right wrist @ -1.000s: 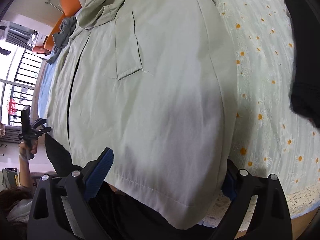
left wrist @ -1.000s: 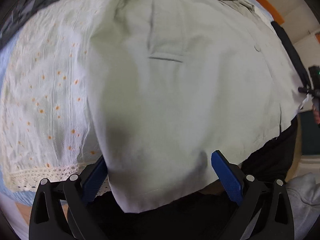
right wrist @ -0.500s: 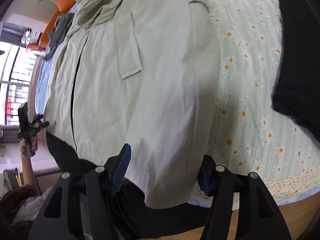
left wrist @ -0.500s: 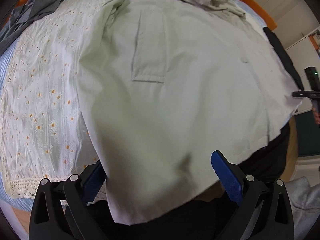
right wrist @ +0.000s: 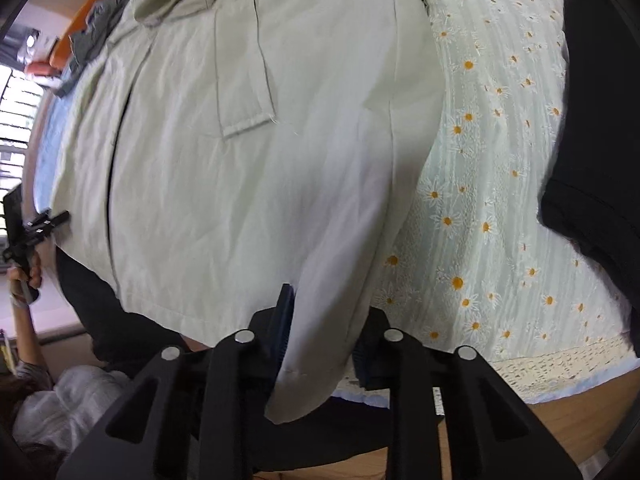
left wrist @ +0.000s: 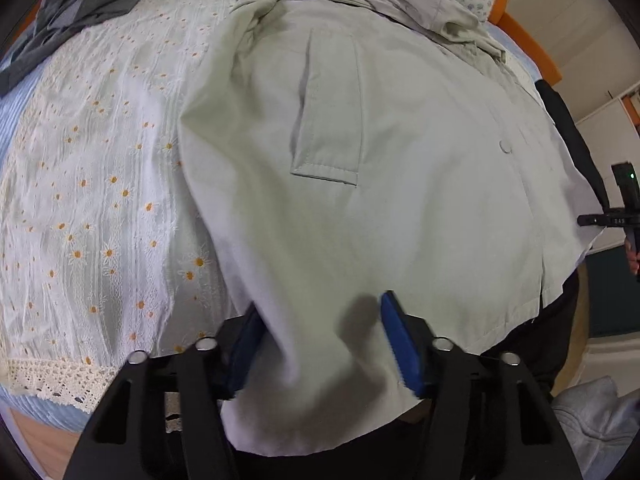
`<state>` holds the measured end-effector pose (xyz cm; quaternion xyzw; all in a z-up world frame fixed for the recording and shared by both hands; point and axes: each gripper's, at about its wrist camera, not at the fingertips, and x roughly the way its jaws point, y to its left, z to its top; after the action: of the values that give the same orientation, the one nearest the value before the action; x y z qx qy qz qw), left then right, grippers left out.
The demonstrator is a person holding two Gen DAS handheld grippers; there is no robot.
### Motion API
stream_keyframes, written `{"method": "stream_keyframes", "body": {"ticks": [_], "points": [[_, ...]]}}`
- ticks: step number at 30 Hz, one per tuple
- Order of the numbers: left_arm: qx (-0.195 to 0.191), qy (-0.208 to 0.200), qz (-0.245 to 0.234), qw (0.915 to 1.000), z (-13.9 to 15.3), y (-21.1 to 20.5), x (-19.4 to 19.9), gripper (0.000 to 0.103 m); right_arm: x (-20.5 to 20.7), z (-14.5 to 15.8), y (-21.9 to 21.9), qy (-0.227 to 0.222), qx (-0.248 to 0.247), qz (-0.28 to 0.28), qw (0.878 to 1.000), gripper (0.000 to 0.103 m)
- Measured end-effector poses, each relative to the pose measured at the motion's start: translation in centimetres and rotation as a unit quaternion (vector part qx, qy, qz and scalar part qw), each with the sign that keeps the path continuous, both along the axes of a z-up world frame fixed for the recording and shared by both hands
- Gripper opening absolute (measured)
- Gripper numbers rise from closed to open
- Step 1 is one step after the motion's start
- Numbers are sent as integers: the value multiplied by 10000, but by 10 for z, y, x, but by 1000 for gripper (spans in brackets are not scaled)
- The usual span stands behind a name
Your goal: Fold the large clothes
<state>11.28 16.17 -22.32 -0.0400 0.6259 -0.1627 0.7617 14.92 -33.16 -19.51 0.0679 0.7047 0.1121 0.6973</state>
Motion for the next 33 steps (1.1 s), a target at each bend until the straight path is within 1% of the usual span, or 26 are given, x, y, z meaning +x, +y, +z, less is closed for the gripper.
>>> {"method": "stream_keyframes", "body": {"ticks": [1,4,6,8,9,10,11,12,13,15,17,18,19,20,21,22,24,26,30,33], "points": [[-3,51,61,10000,0,5,1,42,0,2,-1,-45,74,-18,10000,23],[3,106,54,9999,3,17,-3,29,0,13,-4,-140,411,-121,9990,23],[57,132,-21,9999,5,14,-7,26,2,20,-10,-203,666,-196,9974,23],[179,286,-72,9994,3,16,-10,26,2,23,-9,-245,769,-184,9966,23],[283,387,-112,9988,0,17,-11,30,2,22,-7,-251,601,-91,9978,23],[539,469,-183,9973,-5,17,-11,42,0,18,-6,-239,404,-2,9989,23],[735,516,-234,9957,-8,16,-12,48,-1,11,-4,-165,255,52,9995,23],[967,554,-326,9932,-10,16,-14,54,-3,6,2,-98,222,60,9997,25],[1041,547,-379,9923,-11,15,-16,57,-4,0,2,-19,149,90,9998,25],[1068,556,-383,9920,-12,16,-18,59,-2,-8,0,25,62,84,9999,25],[1027,541,-353,9926,-12,16,-20,54,-1,-11,0,29,135,41,9999,25],[998,532,-362,9929,-11,16,-22,42,-2,-11,1,10,161,81,9998,25],[922,492,-393,9937,-8,15,-23,25,-2,-9,1,-9,238,96,9997,23],[861,463,-387,9945,-5,12,-24,17,-2,-8,0,-20,376,70,9993,23],[689,511,-407,9955,-3,12,-23,11,-1,-4,-2,-23,662,-24,9978,18],[539,564,-439,9960,-2,12,-21,9,0,-3,0,-26,793,-36,9968,16],[431,646,-437,9960,-2,12,-17,8,2,2,-1,-40,1094,-71,9940,14],[213,704,-380,9966,0,11,-12,8,5,8,1,-64,1223,-46,9925,13],[-670,748,-40,9949,18,25,1,8,14,28,0,-247,1725,-182,9845,11],[-1195,621,115,9908,36,33,10,8,20,40,-2,-414,1867,-214,9813,11]]}}
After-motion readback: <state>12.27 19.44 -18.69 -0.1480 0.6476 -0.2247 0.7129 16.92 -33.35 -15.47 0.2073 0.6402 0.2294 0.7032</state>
